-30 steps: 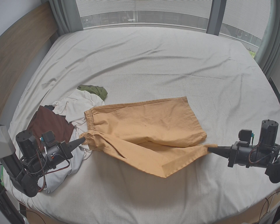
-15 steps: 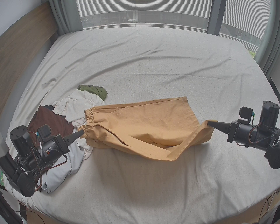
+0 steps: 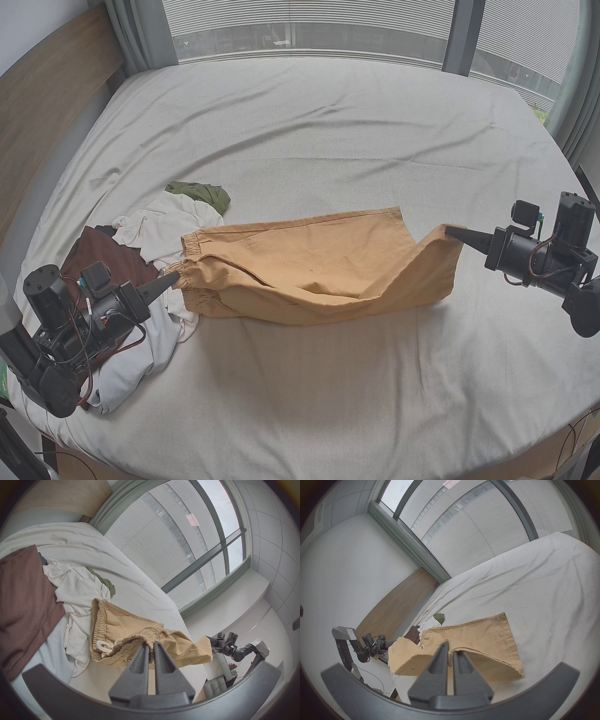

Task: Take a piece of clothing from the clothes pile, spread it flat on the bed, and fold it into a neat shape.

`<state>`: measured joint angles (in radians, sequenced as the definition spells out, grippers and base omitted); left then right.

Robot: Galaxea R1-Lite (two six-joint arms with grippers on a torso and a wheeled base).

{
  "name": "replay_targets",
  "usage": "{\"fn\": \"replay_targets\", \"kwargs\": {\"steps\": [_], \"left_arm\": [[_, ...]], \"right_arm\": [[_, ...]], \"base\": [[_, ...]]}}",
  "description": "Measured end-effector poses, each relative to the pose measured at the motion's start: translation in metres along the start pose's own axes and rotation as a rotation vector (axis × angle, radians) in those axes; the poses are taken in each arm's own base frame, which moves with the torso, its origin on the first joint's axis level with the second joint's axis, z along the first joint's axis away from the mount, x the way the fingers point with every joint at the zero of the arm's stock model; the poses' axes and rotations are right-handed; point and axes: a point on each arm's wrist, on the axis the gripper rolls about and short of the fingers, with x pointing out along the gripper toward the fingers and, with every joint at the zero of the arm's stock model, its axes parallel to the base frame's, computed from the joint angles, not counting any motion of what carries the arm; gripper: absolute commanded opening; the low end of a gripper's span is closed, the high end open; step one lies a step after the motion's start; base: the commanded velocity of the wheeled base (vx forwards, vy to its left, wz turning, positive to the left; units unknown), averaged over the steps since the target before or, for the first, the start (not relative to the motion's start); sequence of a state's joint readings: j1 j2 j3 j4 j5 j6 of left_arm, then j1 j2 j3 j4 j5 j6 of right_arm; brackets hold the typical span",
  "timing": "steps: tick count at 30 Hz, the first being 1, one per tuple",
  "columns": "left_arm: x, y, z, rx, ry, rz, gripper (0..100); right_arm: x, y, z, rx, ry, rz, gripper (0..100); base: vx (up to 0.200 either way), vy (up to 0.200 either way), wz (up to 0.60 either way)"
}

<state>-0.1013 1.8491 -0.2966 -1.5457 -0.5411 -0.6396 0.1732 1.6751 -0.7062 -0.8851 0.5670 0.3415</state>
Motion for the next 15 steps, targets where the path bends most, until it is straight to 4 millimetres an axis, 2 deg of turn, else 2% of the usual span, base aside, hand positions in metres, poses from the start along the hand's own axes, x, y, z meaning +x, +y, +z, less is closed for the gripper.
{"fn": "replay_targets", "kwargs": {"steps": [15], "left_arm": [[0.003, 0.007, -0.002, -0.001, 0.008, 0.017, 0]], "right_arm": [[0.008, 0.002, 0.02, 0.001, 0.002, 0.0, 0]], "base": [[0.0, 0.0, 0.0]]}}
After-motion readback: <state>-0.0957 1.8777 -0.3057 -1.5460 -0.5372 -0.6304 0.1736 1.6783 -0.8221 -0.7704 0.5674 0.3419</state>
